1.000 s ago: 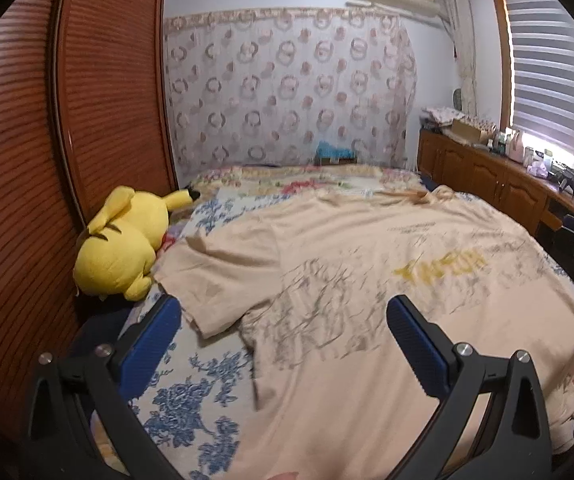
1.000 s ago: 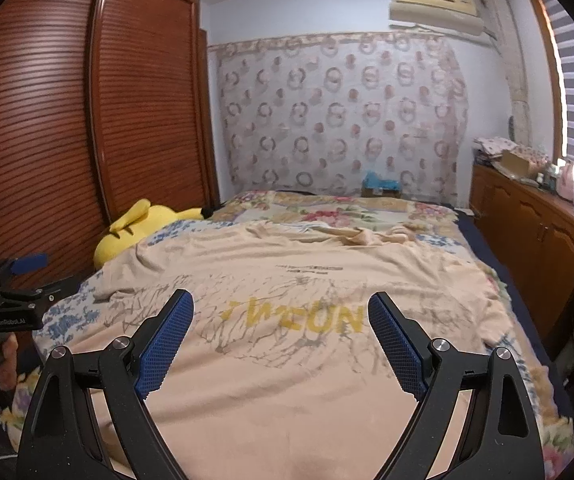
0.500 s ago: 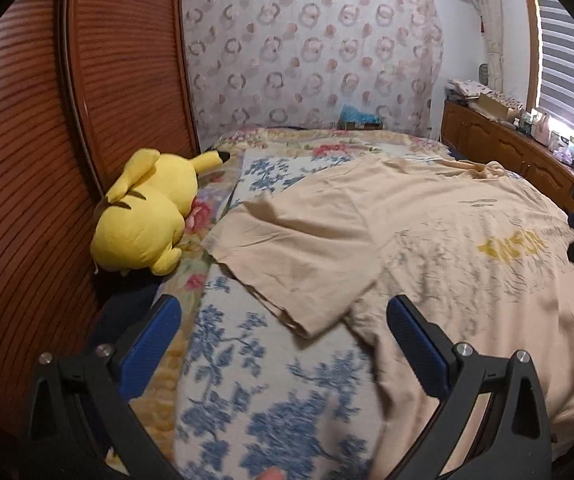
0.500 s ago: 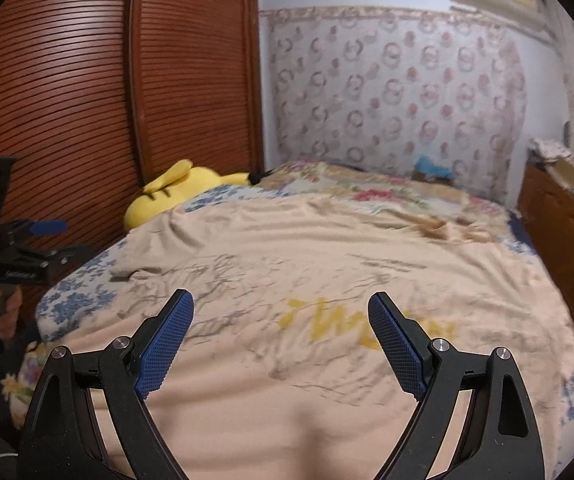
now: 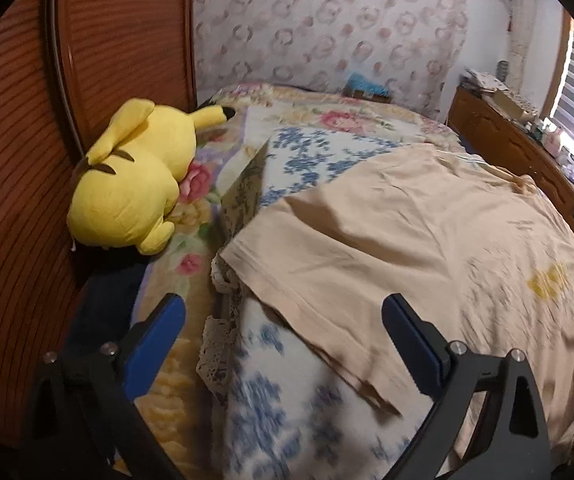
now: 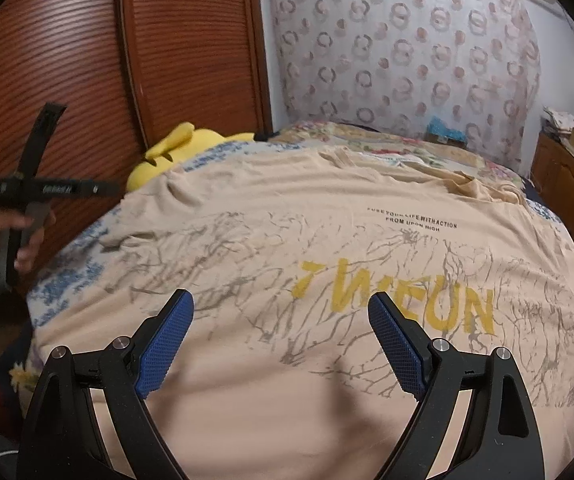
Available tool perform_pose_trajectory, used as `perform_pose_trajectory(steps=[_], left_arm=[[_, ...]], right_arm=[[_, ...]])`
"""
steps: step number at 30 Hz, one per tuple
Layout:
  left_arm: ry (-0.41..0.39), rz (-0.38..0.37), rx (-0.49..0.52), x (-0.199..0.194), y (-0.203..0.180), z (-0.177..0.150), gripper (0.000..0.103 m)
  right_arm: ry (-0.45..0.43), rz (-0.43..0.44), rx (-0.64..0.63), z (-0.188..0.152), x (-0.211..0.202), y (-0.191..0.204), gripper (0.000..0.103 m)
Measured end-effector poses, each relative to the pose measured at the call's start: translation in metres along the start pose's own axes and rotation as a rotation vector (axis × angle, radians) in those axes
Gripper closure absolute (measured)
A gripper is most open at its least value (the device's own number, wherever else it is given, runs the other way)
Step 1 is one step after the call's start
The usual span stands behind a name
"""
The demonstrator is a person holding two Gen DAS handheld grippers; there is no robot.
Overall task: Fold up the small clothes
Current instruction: 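Grasp the T-shirt sleeve edge with the left gripper and lift it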
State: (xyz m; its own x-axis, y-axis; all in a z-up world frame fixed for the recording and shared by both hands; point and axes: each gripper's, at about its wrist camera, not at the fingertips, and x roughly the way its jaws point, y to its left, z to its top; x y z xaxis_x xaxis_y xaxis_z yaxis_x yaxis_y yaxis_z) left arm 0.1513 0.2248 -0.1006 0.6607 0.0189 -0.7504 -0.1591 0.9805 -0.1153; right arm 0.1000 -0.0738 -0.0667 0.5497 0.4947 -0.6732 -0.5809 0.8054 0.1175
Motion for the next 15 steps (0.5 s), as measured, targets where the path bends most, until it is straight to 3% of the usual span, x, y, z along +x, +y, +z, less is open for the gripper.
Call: perform_pose_trajectory(steps=[4,10,13,15], left_arm=[[0.065,-0.029,-0.040,0.028,0.009,0.011,0.011],[0.139,-0.014,-0.065,0.053,0.011,0.019,0.014],[0.171,-0.044,-0.106,0.064,0.018,0.021,0.026],[0.176,-0.092,-0.138,0.063,0.021,0.021,0.044]], right_arm=[[0.007,0.010,0.002,-0.003,0.004,-0.003,0.012],[0.008,0.006,0.002,-0.004,0.005,-0.003,0.012],[0.002,0.002,-0.006,-0.005,0.004,-0.002,0.012],[0.003,-0.001,-0.007,-0.006,0.005,-0.003,0.012]])
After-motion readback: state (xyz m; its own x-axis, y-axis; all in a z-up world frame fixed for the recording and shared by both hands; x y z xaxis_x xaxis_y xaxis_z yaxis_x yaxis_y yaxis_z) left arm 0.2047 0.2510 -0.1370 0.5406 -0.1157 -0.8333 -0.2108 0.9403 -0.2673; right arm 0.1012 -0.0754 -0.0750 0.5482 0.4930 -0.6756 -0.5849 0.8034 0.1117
